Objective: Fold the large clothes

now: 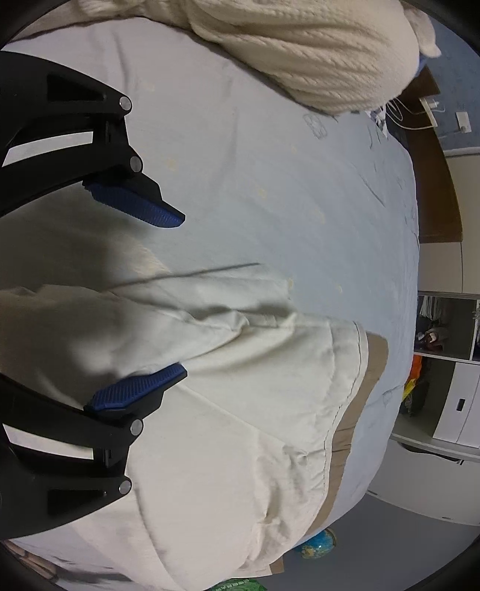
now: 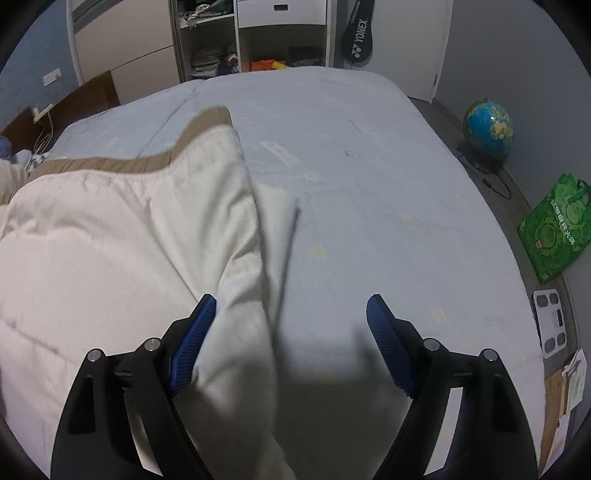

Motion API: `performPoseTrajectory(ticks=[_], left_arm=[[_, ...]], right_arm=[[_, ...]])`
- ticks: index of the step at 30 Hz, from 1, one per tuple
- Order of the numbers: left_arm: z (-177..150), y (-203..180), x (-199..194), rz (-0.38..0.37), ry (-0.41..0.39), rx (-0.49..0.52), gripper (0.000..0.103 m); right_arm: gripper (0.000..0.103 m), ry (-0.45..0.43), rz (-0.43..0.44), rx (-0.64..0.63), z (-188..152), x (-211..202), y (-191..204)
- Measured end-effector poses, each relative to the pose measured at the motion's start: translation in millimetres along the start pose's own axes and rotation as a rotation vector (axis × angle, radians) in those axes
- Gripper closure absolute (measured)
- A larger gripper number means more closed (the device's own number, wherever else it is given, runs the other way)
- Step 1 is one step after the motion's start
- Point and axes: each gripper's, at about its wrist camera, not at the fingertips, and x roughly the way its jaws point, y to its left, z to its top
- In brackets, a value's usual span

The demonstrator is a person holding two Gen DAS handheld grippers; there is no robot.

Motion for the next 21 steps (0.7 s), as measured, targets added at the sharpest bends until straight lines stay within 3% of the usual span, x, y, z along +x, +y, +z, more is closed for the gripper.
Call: performPoseTrajectory(ticks=[8,12,16,21], left_arm=[[-23,10,-46,0.037,-0.04,-0.014,0.03],[-40,20,-64,0.021,-0.037,-0.071,0.03],[-72,21,-82,-0.007,-0.024,-0.09,0.017],[-109,12,-104,-0.035,-0.021,-0.081,0.009]], right_arm=[[0.024,-0.088,0.005,0.107,-8,-62,-17],[0.023,-0.107,0.071,0.162,-29,-93,-13],[0.023,-0.074,0.117,0.157,-60,-112,-5],[0.023,-0.027,0.147,0.119,-99,-129,9]])
